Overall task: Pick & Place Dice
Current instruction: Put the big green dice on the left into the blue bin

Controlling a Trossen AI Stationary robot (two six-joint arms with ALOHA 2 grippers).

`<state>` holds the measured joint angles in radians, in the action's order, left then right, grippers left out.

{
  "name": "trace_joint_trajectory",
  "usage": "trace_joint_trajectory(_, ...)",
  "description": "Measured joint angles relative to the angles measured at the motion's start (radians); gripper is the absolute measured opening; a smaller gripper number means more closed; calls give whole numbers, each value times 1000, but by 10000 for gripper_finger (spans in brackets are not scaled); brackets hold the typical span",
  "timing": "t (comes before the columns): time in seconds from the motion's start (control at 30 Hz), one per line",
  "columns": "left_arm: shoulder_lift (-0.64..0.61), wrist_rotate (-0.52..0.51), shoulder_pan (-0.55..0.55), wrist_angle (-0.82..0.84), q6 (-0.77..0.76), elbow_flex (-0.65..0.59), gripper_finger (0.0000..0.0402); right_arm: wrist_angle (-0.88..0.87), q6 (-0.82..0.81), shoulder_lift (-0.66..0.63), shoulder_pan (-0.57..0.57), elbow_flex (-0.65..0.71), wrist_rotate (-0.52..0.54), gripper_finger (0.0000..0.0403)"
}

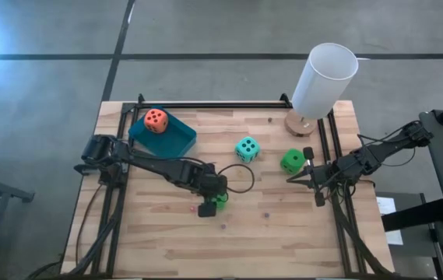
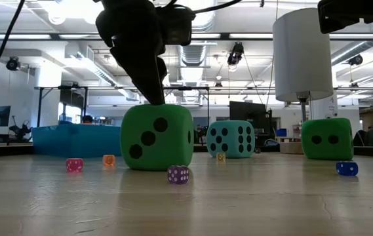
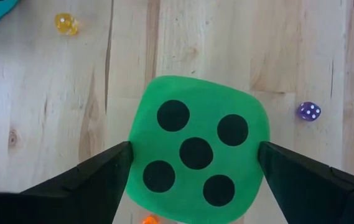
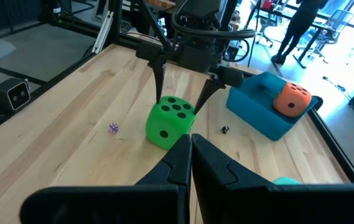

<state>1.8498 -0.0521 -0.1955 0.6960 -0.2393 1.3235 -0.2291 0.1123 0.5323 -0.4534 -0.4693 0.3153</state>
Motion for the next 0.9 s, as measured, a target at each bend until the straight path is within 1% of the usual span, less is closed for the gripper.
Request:
trace_joint_trajectory(0.37, 1, -6, 0, 0, -4, -3, 366, 0, 0, 0, 0, 0, 0, 8)
trace_joint_trajectory(0.73, 1, -11, 0, -1, -1, -6, 353, 0, 0, 0, 0, 0, 0, 8)
trace_joint_trajectory(0.9, 1, -11, 0, -1, 0, -7, 354, 0, 0, 0, 0, 0, 0, 8)
